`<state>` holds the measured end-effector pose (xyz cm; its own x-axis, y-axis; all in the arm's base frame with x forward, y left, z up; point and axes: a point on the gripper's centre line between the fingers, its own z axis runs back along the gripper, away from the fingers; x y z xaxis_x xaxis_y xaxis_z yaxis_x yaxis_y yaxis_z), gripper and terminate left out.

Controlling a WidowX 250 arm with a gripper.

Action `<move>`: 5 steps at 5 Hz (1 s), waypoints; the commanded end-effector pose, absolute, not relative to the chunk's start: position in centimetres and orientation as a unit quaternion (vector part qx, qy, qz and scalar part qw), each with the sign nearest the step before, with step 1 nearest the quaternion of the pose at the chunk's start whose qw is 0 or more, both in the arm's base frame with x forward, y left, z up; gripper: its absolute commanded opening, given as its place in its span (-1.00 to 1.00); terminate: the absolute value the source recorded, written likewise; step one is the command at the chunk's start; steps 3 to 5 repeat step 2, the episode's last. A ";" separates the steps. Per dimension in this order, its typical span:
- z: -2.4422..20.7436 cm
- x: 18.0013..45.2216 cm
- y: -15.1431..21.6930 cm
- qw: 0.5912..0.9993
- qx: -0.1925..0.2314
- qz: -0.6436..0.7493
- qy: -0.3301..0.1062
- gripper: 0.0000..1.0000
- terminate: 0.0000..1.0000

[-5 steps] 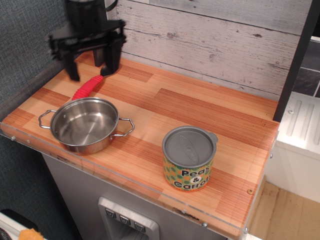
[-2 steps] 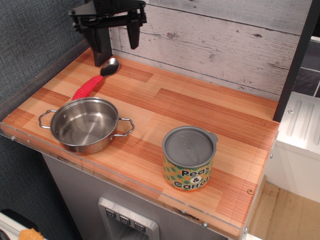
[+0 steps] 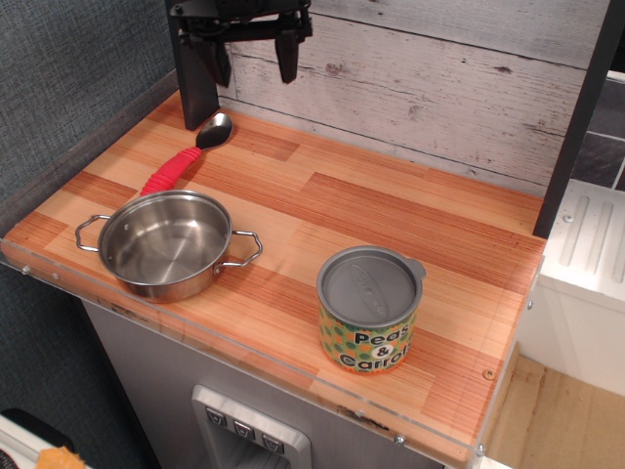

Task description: Move the silver pot on the far edge of the table.

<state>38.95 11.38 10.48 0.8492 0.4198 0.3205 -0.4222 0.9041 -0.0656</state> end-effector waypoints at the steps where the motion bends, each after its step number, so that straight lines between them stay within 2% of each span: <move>1: 12.1 39.4 10.7 0.964 0.013 0.198 -0.177 1.00 -1.00; 2: 12.1 39.4 10.7 0.964 0.013 0.198 -0.177 1.00 1.00; 5: 12.1 39.4 10.7 0.964 0.013 0.198 -0.177 1.00 1.00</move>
